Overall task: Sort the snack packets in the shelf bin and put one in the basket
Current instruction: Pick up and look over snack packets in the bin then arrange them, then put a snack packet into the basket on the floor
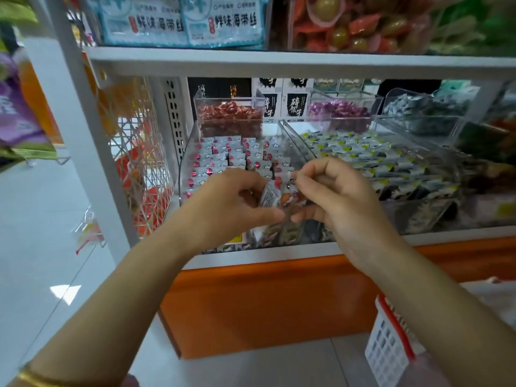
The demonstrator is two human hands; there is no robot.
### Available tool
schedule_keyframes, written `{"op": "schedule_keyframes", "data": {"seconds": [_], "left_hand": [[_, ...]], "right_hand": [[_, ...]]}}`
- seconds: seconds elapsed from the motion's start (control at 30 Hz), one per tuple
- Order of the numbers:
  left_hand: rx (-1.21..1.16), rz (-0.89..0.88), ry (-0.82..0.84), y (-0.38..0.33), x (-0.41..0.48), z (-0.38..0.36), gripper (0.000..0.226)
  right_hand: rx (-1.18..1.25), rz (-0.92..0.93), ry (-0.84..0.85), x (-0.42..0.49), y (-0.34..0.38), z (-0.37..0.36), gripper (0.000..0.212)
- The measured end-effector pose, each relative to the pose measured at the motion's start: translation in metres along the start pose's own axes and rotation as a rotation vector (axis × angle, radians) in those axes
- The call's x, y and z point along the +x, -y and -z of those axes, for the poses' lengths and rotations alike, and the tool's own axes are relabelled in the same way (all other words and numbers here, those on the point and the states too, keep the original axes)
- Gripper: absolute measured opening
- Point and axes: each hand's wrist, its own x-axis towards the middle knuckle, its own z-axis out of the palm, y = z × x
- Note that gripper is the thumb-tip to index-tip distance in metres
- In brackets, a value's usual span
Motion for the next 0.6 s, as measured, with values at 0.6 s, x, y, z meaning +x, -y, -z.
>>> {"op": "schedule_keyframes", "data": {"seconds": [0.6], "left_hand": [[-0.207,-0.090,0.158,-0.002,-0.011,0.003,0.047]], "right_hand": [[0.138,0.030,0.351,-0.007,0.010,0.025,0.017]]}}
